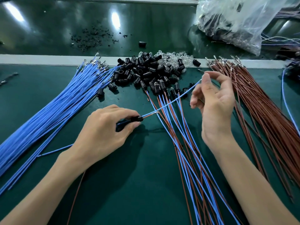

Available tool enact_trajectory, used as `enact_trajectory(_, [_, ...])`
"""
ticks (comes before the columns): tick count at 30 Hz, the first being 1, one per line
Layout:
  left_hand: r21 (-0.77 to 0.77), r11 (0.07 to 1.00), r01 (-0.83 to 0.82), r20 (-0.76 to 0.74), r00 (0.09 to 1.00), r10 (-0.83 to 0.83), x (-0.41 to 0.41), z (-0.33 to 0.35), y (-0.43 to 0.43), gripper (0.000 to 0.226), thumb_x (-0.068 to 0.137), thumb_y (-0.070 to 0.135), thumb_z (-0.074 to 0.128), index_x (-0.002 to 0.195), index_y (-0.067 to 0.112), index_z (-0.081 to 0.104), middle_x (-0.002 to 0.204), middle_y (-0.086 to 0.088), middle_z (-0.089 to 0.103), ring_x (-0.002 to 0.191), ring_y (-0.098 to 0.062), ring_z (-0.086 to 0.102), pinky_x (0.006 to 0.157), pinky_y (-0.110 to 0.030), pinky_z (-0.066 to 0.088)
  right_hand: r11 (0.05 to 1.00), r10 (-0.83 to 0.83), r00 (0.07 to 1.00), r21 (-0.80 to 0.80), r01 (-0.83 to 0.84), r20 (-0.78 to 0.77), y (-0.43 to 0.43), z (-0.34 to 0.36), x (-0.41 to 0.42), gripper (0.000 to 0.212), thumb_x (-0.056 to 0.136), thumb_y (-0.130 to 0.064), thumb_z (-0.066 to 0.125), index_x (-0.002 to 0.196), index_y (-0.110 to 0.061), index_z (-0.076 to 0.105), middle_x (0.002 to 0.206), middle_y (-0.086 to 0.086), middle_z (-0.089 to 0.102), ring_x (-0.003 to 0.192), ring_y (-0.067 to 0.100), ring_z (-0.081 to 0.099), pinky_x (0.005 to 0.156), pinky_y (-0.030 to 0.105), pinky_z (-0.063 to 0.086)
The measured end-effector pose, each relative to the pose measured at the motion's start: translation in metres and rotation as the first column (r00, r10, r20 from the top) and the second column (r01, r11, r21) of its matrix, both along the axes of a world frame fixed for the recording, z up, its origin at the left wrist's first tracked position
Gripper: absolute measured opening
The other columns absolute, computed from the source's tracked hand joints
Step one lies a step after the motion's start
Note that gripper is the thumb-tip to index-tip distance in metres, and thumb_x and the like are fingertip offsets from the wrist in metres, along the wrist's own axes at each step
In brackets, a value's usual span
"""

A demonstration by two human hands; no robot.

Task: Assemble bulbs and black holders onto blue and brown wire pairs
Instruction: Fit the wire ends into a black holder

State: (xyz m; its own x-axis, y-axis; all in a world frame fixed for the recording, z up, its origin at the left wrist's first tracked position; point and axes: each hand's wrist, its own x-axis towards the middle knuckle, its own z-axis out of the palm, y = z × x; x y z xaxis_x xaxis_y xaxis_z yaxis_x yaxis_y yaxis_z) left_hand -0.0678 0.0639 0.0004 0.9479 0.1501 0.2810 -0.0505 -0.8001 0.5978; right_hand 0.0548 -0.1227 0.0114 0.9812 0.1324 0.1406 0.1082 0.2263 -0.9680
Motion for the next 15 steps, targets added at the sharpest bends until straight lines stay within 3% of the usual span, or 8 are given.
enact_trajectory(3, [0.01,1.0,0.01,0.005,1.0,-0.01,0.0,-0.001,0.0,0.017,0.078,0.017,0.078,0.095,0.018,0.075,0.082,0.007,0.07,0.077,-0.014,0.065,0.07,-0.039,0.054,0.998,-0.036,0.991,-0.058,0.029,-0.126,-0.004,-0.003,0.005,0.006,0.099,-0.021,0.053,0.094,-0.018,0.053,0.055,-0.011,0.047,0.046,0.006,0.038,0.044,0.018,0.033])
enact_trajectory(6, [0.002,1.0,0.011,0.023,1.0,-0.011,0.0,-0.002,0.001,0.016,0.08,0.021,0.076,0.095,0.017,0.075,0.082,0.007,0.07,0.076,-0.014,0.065,0.07,-0.039,0.054,0.997,0.033,0.983,-0.062,-0.045,-0.179,-0.004,-0.004,0.007,0.021,0.1,-0.014,0.049,0.08,-0.013,0.057,0.056,-0.006,0.047,0.046,0.007,0.039,0.044,0.017,0.032])
enact_trajectory(12, [0.004,1.0,0.01,0.034,0.999,-0.01,0.0,-0.003,-0.002,0.021,0.08,0.03,0.066,0.095,0.017,0.074,0.082,0.012,0.068,0.077,-0.01,0.064,0.069,-0.038,0.055,0.922,0.346,0.936,-0.161,-0.352,-0.061,0.003,-0.006,-0.009,0.019,0.098,-0.007,0.049,0.084,-0.015,0.059,0.058,-0.004,0.057,0.049,0.009,0.05,0.049,0.017,0.044])
enact_trajectory(15, [0.013,1.0,0.004,0.054,0.999,-0.005,0.0,-0.005,-0.004,0.019,0.081,0.028,0.067,0.095,0.017,0.074,0.081,0.015,0.065,0.077,-0.01,0.064,0.068,-0.037,0.055,0.907,0.392,0.92,-0.167,-0.388,-0.006,0.008,-0.008,-0.015,0.01,0.095,-0.009,0.048,0.089,-0.015,0.052,0.058,0.001,0.061,0.049,0.016,0.055,0.051,0.02,0.046])
